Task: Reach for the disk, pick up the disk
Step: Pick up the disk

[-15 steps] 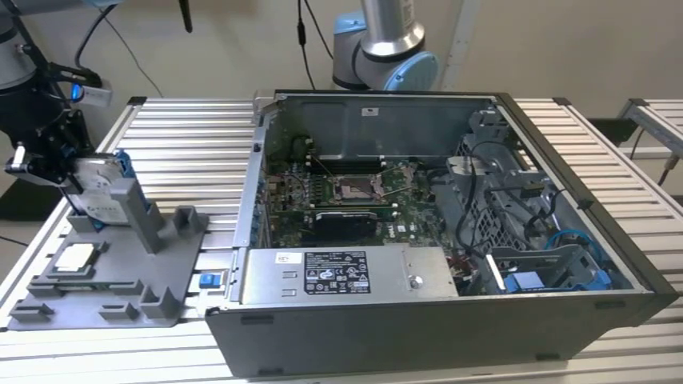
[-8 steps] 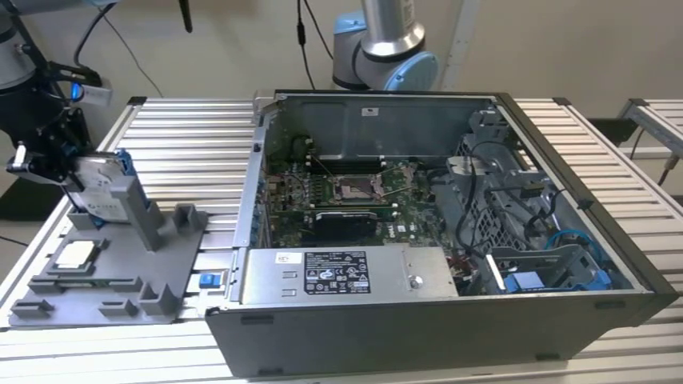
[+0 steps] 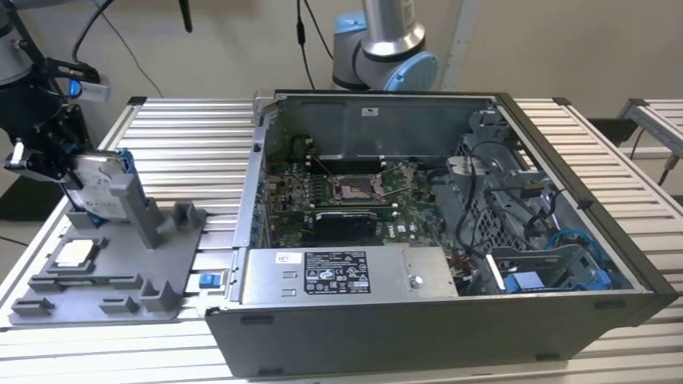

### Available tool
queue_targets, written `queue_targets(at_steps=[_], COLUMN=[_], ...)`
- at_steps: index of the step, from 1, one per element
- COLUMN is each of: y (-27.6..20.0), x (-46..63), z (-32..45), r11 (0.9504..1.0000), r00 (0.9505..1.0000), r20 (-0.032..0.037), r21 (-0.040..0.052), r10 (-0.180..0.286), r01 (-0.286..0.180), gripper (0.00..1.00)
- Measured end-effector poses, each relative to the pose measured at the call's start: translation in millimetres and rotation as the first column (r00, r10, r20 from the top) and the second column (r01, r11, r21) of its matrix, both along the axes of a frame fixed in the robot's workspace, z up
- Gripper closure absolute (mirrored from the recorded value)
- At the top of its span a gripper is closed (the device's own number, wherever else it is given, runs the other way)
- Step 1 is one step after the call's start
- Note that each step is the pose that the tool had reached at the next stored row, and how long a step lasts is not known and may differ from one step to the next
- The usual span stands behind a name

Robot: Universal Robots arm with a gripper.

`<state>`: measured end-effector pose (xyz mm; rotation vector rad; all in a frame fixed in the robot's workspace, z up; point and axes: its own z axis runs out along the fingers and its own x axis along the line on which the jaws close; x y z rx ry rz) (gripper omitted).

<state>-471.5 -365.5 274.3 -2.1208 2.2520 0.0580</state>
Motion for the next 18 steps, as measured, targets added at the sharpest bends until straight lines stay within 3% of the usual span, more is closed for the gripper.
queue_targets(at_steps=[2,7,10,18], y=[0.1,0.1,0.0,0.0], x=[-1.8,-3.7,-5.8,-14.6], z=[5.4,8.1,11.0,24.0], r11=[1.0000,1.0000,1.0000,1.0000], r00=[1.0000,0.9999,0.9997,0.9983], r20=[0.0050,0.0146,0.0260,0.0589], r21=[0.0001,0.0000,0.0093,0.0094], r10=[0.000,0.000,0.000,0.000], r01=[0.000,0.000,0.000,0.000], gripper=[1.00,1.00,1.00,1.00])
